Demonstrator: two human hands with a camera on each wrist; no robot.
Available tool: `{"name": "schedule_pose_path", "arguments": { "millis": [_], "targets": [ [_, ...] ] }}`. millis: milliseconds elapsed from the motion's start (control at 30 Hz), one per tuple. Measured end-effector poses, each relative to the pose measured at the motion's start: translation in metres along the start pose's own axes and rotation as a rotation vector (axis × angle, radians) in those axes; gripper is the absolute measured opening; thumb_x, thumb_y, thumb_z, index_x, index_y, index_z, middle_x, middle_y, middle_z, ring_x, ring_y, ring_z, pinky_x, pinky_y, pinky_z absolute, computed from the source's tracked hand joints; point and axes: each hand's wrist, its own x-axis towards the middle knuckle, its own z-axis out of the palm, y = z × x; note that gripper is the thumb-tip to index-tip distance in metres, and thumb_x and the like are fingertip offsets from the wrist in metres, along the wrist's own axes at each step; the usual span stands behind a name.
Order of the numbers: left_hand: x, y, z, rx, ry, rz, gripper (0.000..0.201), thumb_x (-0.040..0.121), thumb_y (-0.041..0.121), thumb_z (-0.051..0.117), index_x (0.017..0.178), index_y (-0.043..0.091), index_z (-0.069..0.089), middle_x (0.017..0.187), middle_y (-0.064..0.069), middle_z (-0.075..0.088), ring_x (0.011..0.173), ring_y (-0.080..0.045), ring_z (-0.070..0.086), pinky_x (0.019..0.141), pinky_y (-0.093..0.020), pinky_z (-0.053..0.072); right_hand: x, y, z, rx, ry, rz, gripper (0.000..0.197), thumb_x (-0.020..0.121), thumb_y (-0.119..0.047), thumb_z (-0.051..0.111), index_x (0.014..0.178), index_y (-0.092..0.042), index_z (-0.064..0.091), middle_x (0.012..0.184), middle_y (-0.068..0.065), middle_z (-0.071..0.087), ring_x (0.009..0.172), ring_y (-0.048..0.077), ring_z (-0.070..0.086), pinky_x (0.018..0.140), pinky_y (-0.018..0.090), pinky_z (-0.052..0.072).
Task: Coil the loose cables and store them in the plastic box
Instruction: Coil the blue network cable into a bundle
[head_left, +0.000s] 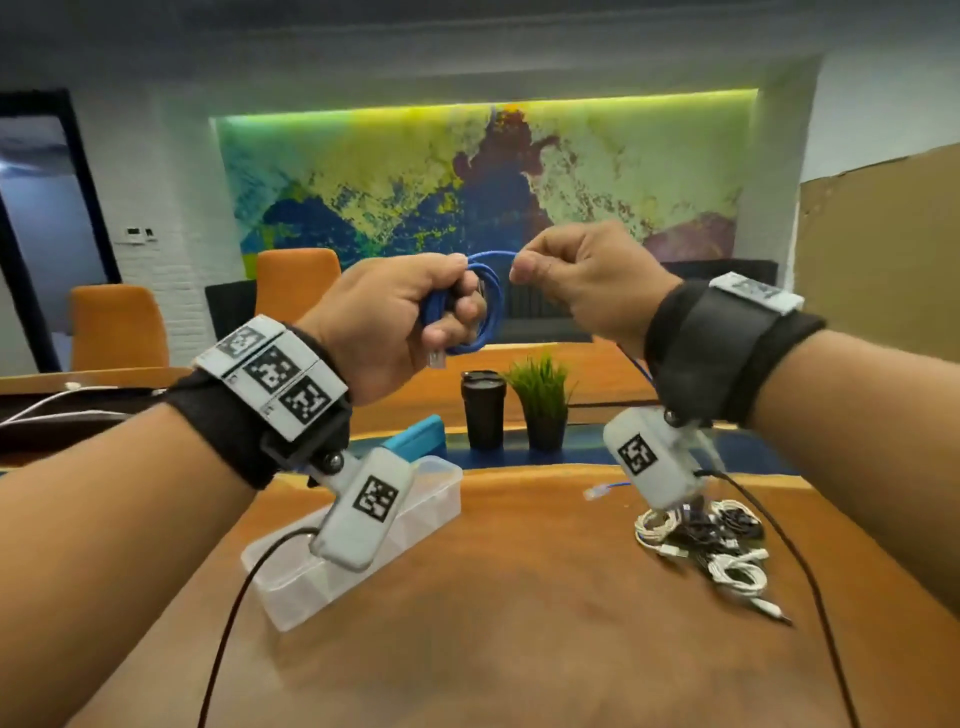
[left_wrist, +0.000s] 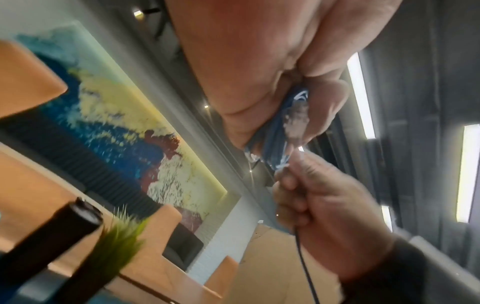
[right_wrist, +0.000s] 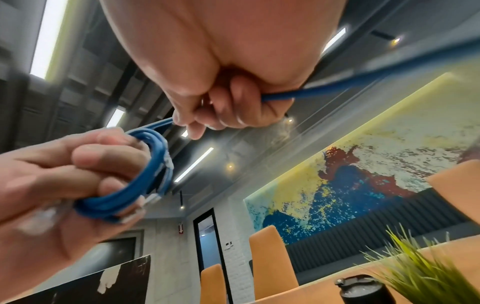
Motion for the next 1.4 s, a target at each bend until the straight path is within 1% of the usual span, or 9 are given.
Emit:
{"name": "schedule_pose_path", "arguments": {
  "millis": [300, 633, 833, 933, 1033, 1100, 1167, 1300, 1400],
  "targets": [
    [0.002, -0.003, -0.005, -0.025, 0.040, -0.030, 0.030, 0.106, 0.020, 0.036, 0.082, 0.008, 0.051, 0.072, -0.006, 0.052, 0.051, -0.010, 0.042, 0.059, -0.021, 0.039, -0.015, 0.005, 0.011, 0.330, -0.121, 0.216, 0.025, 0.103, -0.015, 0.045, 0.111, -0.003, 0.065, 0.072, 0.007, 0.057, 0.049, 0.016, 0.038, 0.036, 0.019, 0.029],
    [0.004, -0.004, 0.005, -0.107, 0.012, -0.053, 0.031, 0.106, 0.023, 0.035, 0.081, 0.011, 0.048, 0.070, -0.004, 0.048, 0.044, -0.007, 0.035, 0.069, -0.026, 0.037, -0.014, -0.005, 0.016, 0.478, -0.149, 0.207, 0.027, 0.100, -0.030, 0.050, 0.111, -0.013, 0.069, 0.058, -0.009, 0.059, 0.047, 0.013, 0.031, 0.042, 0.021, 0.024],
    [0.005, 0.001, -0.002, -0.437, 0.097, -0.077, 0.029, 0.105, 0.030, 0.037, 0.082, 0.016, 0.049, 0.074, 0.001, 0.052, 0.043, -0.005, 0.039, 0.077, -0.023, 0.041, -0.015, 0.021, 0.020, 0.189, 0.132, 0.134, 0.018, 0.098, -0.018, 0.056, 0.097, -0.012, 0.073, 0.064, -0.005, 0.055, 0.047, -0.002, 0.044, 0.049, 0.015, 0.038],
    [0.011, 0.003, 0.003, -0.437, 0.173, 0.047, 0.033, 0.107, 0.029, 0.034, 0.083, 0.014, 0.051, 0.100, -0.010, 0.071, 0.053, -0.010, 0.057, 0.064, -0.025, 0.051, -0.037, 0.021, 0.039, -0.192, -0.220, 0.072, 0.019, 0.099, -0.017, 0.053, 0.106, -0.020, 0.070, 0.076, -0.016, 0.058, 0.066, -0.004, 0.051, 0.071, 0.022, 0.042],
    [0.014, -0.007, 0.010, 0.235, 0.244, 0.238, 0.029, 0.106, 0.027, 0.038, 0.101, 0.003, 0.054, 0.120, -0.016, 0.068, 0.079, -0.019, 0.073, 0.075, -0.041, 0.055, -0.058, -0.002, 0.049, -0.409, -0.567, -0.027, 0.021, 0.099, -0.026, 0.052, 0.116, -0.022, 0.065, 0.098, -0.007, 0.065, 0.088, 0.010, 0.059, 0.082, 0.027, 0.048],
    [0.011, -0.023, 0.006, 0.758, 0.131, 0.321, 0.032, 0.104, 0.033, 0.043, 0.104, 0.003, 0.054, 0.111, -0.016, 0.068, 0.083, -0.021, 0.071, 0.077, -0.043, 0.056, -0.053, -0.015, 0.033, -0.334, -0.498, -0.121, 0.017, 0.097, -0.026, 0.057, 0.102, -0.017, 0.071, 0.089, -0.002, 0.069, 0.083, 0.015, 0.060, 0.079, 0.031, 0.049],
    [0.006, -0.033, 0.001, 0.976, 0.035, 0.297, 0.032, 0.102, 0.038, 0.040, 0.089, 0.012, 0.053, 0.081, -0.003, 0.067, 0.069, -0.021, 0.063, 0.066, -0.043, 0.052, -0.040, -0.018, 0.010, -0.255, -0.383, -0.133, 0.014, 0.093, -0.024, 0.063, 0.091, -0.016, 0.074, 0.079, 0.000, 0.070, 0.076, 0.015, 0.062, 0.073, 0.029, 0.049],
    [0.005, -0.029, 0.012, 0.495, 0.021, 0.063, 0.036, 0.104, 0.026, 0.037, 0.077, 0.010, 0.053, 0.059, 0.000, 0.051, 0.045, -0.015, 0.041, 0.046, -0.029, 0.030, -0.025, -0.010, -0.003, -0.267, -0.230, -0.169, 0.013, 0.092, -0.024, 0.066, 0.086, -0.015, 0.073, 0.069, -0.009, 0.063, 0.065, 0.000, 0.055, 0.061, 0.015, 0.041],
    [0.012, -0.021, 0.020, 0.348, 0.063, -0.014, 0.038, 0.101, 0.026, 0.036, 0.070, 0.011, 0.051, 0.059, -0.007, 0.045, 0.036, -0.012, 0.031, 0.040, -0.023, 0.021, -0.023, -0.005, 0.004, -0.202, -0.117, -0.102, 0.017, 0.089, -0.032, 0.068, 0.097, -0.017, 0.063, 0.081, -0.006, 0.063, 0.071, 0.004, 0.055, 0.065, 0.021, 0.046]
  ]
}}
